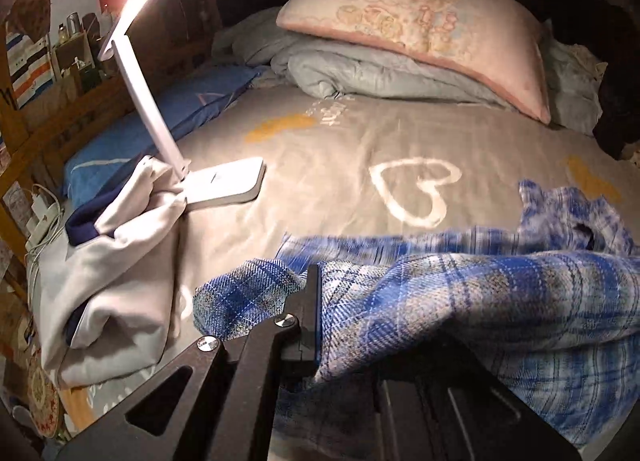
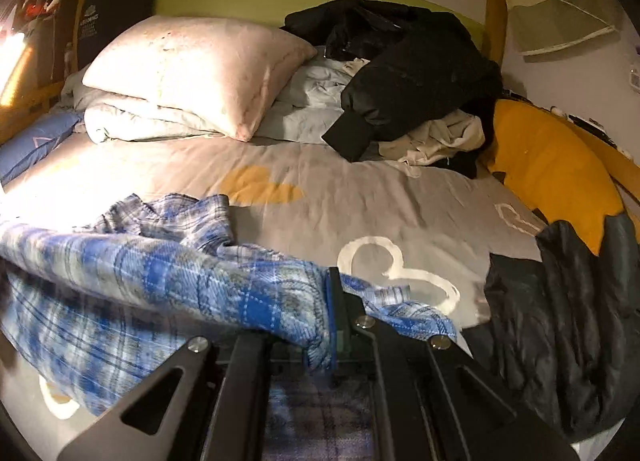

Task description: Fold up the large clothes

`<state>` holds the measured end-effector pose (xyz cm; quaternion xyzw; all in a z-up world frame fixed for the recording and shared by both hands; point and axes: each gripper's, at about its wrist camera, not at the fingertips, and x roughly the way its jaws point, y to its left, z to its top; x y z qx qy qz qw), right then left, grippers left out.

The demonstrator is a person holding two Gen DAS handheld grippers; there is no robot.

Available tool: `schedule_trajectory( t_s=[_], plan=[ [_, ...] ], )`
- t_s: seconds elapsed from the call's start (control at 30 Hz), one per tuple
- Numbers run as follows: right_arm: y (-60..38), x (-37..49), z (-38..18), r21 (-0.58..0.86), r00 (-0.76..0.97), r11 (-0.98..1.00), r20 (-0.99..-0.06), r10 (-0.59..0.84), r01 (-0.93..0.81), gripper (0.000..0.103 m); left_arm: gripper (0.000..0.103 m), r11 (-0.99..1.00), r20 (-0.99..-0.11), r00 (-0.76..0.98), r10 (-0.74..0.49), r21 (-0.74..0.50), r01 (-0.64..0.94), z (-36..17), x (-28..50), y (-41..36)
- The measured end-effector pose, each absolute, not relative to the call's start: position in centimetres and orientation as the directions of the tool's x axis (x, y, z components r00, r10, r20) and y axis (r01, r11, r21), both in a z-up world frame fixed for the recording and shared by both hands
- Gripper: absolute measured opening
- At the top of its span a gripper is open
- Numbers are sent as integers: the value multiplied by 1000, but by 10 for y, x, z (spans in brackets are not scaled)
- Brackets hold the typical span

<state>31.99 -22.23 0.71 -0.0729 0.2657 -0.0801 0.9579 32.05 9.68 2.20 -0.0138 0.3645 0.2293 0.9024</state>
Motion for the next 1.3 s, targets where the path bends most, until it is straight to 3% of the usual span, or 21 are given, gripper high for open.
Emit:
schedule_trajectory(
  t_s=[0.23, 0.27, 0.33, 0.37, 0.4, 0.43, 0.47, 0.5, 0.57, 0.87, 1.07, 1.3],
  plan=[
    [-227, 345, -4, -173, 838, 979, -515, -183, 108, 5, 4, 910, -665, 637, 390, 172, -378, 9, 337, 93],
    [-228, 344, -5, -169, 838, 978, -509, -195, 124, 8, 4, 914, -659, 651, 377, 152, -375, 10, 335, 95],
    [-231, 341, -3, -170, 839, 971, -492, -233, 170, 26, 8, 921, -659, 670, 342, 93, -378, 15, 331, 100],
    [-232, 338, -1, -169, 843, 967, -476, -248, 189, 47, 20, 929, -672, 672, 311, 64, -365, 18, 331, 103],
    [-234, 334, 3, -160, 853, 967, -459, -249, 196, 71, 48, 936, -680, 677, 282, 39, -351, 21, 330, 104],
    [-236, 331, 6, -144, 863, 969, -441, -245, 202, 78, 64, 939, -673, 690, 265, 17, -344, 26, 326, 105],
    [-239, 327, 10, -121, 873, 971, -426, -238, 206, 84, 92, 938, -648, 713, 267, 6, -346, 31, 320, 105],
    [-241, 324, 14, -98, 879, 974, -420, -226, 203, 91, 102, 940, -614, 742, 270, 0, -342, 37, 314, 104],
    [-245, 319, 21, -50, 891, 980, -411, -194, 190, 103, 103, 950, -544, 796, 266, 10, -311, 50, 302, 98],
    [-245, 298, 38, 21, 911, 987, -387, -140, 161, 103, 103, 966, -442, 860, 255, 154, -208, 69, 269, 62],
    [-251, 279, 35, 92, 903, 988, -423, -75, 126, 103, 103, 990, -528, 838, 140, 88, -110, 64, 257, 51],
    [-226, 282, 12, -18, 825, 998, -565, 34, -54, 103, 103, 997, -647, 759, 77, 73, -39, 44, 248, 38]
  ],
)
